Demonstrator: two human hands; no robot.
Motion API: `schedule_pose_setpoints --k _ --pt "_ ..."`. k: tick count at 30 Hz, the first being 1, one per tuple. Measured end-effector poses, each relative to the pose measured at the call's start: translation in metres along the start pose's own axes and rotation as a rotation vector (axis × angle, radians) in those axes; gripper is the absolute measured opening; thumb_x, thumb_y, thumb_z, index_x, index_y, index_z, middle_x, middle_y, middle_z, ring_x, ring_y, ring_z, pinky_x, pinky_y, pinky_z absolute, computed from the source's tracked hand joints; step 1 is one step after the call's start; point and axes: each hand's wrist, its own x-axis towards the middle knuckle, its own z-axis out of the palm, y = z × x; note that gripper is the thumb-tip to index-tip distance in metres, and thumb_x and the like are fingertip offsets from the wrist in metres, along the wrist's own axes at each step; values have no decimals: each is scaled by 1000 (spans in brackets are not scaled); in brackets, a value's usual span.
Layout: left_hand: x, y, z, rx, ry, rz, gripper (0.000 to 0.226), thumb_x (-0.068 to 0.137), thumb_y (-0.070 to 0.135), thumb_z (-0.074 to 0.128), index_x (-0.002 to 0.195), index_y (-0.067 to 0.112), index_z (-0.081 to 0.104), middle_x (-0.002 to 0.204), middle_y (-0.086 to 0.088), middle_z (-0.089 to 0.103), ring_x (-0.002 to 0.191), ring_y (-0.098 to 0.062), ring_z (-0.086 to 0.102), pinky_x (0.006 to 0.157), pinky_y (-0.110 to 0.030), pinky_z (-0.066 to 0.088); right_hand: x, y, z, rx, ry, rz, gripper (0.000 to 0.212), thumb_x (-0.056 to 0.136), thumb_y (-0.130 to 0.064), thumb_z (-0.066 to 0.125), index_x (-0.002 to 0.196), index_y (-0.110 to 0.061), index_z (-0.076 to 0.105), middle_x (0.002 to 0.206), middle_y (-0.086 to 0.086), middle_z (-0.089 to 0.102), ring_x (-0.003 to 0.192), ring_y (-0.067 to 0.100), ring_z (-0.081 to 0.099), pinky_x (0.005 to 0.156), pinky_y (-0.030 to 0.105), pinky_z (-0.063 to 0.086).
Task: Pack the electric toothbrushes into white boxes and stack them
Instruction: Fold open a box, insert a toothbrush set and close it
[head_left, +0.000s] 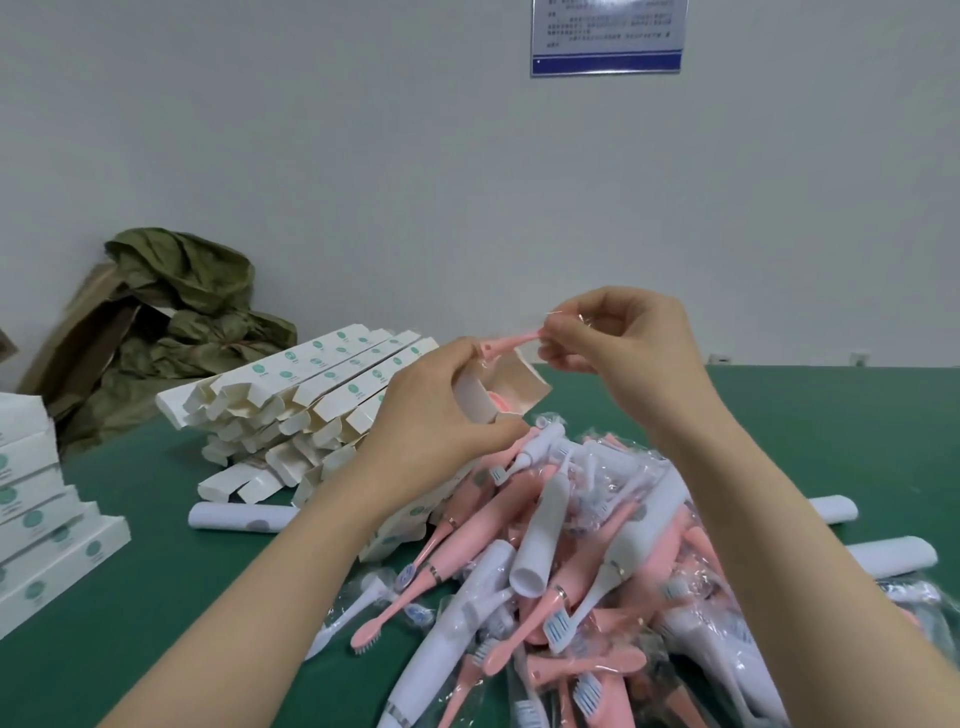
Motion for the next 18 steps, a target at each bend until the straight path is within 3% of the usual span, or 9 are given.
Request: schedule_pose_setpoints --k 4,8,13,15,18 --pt "-11 -3 3 -21 127 -54 67 64 33 82 124 40 54 111 30 53 103 18 44 79 4 33 -2 -8 -4 -330 -135 -126 12 83 -12 68 73 -18 67 64 -1 69 59 4 65 64 23 51" --pt "-14 1 8 4 190 -59 68 65 28 80 127 36 54 117 21 55 111 2 47 90 -11 33 -4 -13 3 -463 -145 -283 5 83 -12 70 78 -14 68 70 -5 68 65 6 65 67 17 50" --pt "-23 2 9 11 200 -45 69 65 29 78 129 35 53 120 21 53 115 0 46 92 -12 34 -9 -7 15 -474 -48 -408 6 79 -14 74 85 -13 74 76 -12 55 64 -6 51 64 4 37" --pt "-24 4 8 -17 195 -31 65 66 24 77 126 36 54 118 20 58 116 -3 49 96 -23 41 -13 0 26 -477 -107 -414 9 79 -15 74 88 -17 76 80 -13 45 67 -6 44 65 3 33" --pt "-26 6 7 -45 199 -12 61 66 18 76 122 35 56 113 17 62 114 -7 53 98 -37 44 -18 7 39 -480 -154 -436 13 81 -11 72 92 -18 76 78 -8 46 67 -5 43 62 4 33"
